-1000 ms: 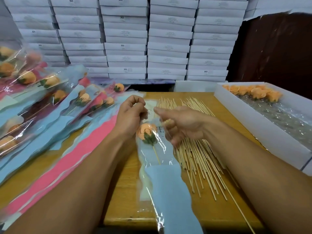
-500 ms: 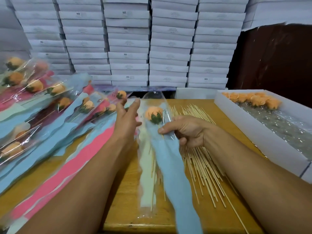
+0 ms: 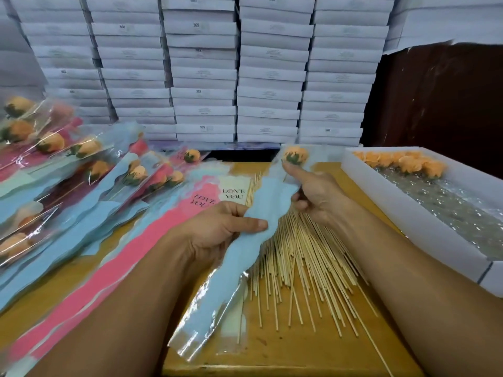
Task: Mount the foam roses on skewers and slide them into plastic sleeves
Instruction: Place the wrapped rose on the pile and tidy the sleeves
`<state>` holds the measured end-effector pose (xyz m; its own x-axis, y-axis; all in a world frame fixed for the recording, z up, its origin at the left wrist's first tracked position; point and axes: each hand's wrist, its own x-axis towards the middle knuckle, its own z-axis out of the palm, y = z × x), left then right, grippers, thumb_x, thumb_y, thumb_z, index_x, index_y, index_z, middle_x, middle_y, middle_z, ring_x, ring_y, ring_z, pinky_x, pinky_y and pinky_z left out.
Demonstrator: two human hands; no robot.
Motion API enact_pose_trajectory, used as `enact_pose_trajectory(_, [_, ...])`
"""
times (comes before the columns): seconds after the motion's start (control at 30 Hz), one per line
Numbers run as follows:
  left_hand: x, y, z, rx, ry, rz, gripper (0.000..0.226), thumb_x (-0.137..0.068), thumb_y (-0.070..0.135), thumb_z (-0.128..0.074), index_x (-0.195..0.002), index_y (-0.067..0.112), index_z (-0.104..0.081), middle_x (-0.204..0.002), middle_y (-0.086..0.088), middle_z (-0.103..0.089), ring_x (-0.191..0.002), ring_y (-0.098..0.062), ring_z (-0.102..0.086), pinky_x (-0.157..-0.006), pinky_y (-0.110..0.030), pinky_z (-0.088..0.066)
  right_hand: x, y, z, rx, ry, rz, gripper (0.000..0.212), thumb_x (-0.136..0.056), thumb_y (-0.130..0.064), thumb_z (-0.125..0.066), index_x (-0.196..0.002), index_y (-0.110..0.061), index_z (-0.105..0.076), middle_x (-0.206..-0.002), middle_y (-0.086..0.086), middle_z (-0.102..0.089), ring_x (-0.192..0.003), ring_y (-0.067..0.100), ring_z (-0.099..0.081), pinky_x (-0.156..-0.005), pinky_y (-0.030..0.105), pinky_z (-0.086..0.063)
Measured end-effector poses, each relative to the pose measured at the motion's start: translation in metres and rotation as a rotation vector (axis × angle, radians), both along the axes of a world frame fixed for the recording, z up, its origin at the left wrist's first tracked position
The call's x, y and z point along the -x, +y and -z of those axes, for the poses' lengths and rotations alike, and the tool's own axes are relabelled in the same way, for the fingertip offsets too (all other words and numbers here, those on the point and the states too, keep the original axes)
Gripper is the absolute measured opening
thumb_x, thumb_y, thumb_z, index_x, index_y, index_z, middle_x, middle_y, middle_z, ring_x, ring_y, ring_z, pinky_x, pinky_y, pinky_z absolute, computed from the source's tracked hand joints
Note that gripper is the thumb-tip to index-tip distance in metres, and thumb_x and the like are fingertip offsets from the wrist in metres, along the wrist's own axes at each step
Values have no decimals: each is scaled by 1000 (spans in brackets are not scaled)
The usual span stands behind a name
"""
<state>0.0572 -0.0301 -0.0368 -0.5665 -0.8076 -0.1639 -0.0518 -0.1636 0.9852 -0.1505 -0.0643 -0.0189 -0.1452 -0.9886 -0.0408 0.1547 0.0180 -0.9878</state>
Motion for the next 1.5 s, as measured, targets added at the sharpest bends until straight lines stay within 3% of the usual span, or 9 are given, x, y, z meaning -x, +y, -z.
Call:
enact_pose_trajectory(0.13, [-1, -2, -1, 95, 103, -148, 19, -70, 16, -80, -82, 2, -76, -72, -19, -69, -52, -23, -64, -51, -26, -54, -10, 19, -3, -185, 309, -600, 45, -83, -48, -75, -101, -6, -71, -78, 11, -74, -50, 12, -56, -36, 18, -38])
enact_pose_trajectory(0.27, [-1, -7, -2, 143, 191, -383, 25, -85, 17, -72, -94, -6, -68, -82, -25, -67, -64, -30, -63, -61, -34, -53, -40, 40, 4, -212, 434, -973, 20, -93, -23, -71, -95, -4, -74, -86, 14, -76, -60, 14, -69, -40, 18, -46])
enact_pose_trajectory(0.43, [7, -6, -17, 342, -76, -539, 20, -93, 18, -68, -85, 0, -69, -80, -16, -70, -71, -26, -64, -71, -37, -52, -52, 48, 7, -150, 376, -849, 10, -94, -10, -68, -91, -1, -70, -75, 12, -73, -53, 11, -67, -39, 16, -44])
enact_pose_trajectory(0.7, [-5, -11, -71, 674, -535, -601, 31, -94, 23, -66, -65, 19, -56, -58, 7, -55, -49, -4, -51, -38, -13, -36, -52, 50, 4, 21, 245, -847, 19, -81, -26, -77, -81, -7, -76, -77, 15, -73, -57, 16, -66, -45, 21, -49])
enact_pose_trajectory(1.0, [-198, -31, -125, 775, -1006, -929, 31, -96, 22, -64, -67, 12, -59, -61, -2, -51, -55, -15, -46, -52, -24, -32, -49, 45, 6, 19, 296, -826, 32, -74, -33, -85, -93, -7, -78, -88, 19, -75, -65, 20, -68, -48, 24, -50])
enact_pose_trajectory(1.23, [-360, -60, -133, 501, -1180, -1075, 31, -96, 21, -65, -73, 1, -67, -58, -14, -58, -55, -25, -53, -59, -32, -40, -47, 44, 6, 41, 375, -790, 29, -71, -34, -83, -89, -12, -79, -87, 19, -75, -65, 21, -69, -47, 23, -48])
enact_pose_trajectory(1.3, [-392, -63, -129, 429, -1238, -1117, 14, -92, 6, -67, -90, -8, -66, -70, -18, -58, -64, -29, -53, -65, -36, -42, -47, 43, 6, 42, 387, -783, 28, -71, -33, -83, -90, -12, -80, -87, 19, -75, -65, 20, -69, -47, 23, -47])
enact_pose_trajectory(1.37, [-413, -65, -119, 390, -1257, -1170, 43, -85, -7, -67, -126, -4, -54, -92, -24, -57, -78, -35, -55, -72, -40, -44, -48, 43, 7, 36, 395, -782, 20, -75, -29, -82, -88, -14, -80, -86, 19, -75, -64, 20, -68, -47, 23, -47])
enact_pose_trajectory(1.5, [-416, -54, -84, 547, -1281, -1173, 66, -88, 16, -69, -141, 30, -32, -95, -23, -59, -72, -38, -57, -68, -42, -48, -47, 43, 8, 29, 400, -786, 12, -79, -23, -81, -86, -13, -80, -85, 20, -75, -64, 21, -67, -46, 24, -45])
